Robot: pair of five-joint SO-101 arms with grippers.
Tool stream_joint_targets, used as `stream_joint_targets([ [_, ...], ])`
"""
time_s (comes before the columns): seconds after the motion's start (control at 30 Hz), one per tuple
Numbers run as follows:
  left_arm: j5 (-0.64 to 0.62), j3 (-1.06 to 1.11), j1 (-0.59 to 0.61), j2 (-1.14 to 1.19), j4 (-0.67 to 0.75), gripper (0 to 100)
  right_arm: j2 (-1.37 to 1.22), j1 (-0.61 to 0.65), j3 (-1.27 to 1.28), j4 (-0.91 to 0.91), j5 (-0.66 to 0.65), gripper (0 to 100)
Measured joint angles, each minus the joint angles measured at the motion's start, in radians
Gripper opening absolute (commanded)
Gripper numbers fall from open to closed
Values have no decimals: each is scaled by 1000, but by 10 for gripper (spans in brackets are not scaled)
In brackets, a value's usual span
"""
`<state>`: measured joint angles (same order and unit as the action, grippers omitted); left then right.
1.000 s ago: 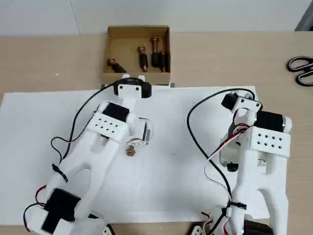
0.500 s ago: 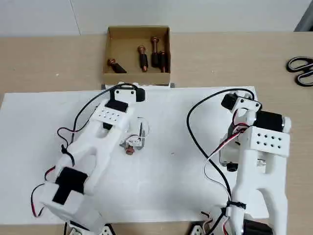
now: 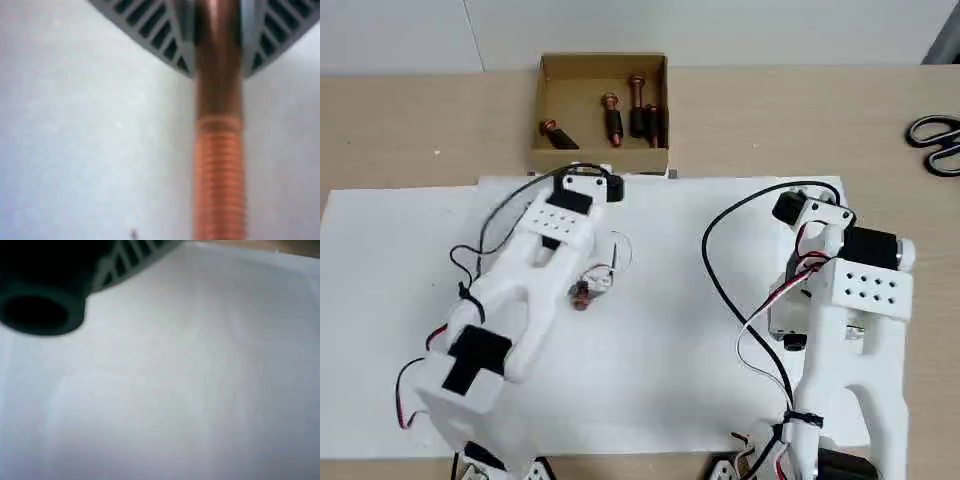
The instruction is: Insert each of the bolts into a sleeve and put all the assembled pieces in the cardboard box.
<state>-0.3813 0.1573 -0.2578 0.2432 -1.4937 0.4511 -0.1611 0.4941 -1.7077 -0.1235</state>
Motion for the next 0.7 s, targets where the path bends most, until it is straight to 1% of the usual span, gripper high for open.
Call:
stream_joint_targets([
  [0.13,-100,-183,-5,0,-198,6,0,0,0,0,0,3],
  [0.2,-155,-236,-2,0,-216,6,0,0,0,0,0,3],
  [0.27,-247,-258,-2,0,-227,6,0,0,0,0,0,3],
  [0.4,-506,-265,31,0,-230,6,0,0,0,0,0,3],
  [0.7,-1036,-267,100,14,-224,7,0,0,0,0,0,3],
])
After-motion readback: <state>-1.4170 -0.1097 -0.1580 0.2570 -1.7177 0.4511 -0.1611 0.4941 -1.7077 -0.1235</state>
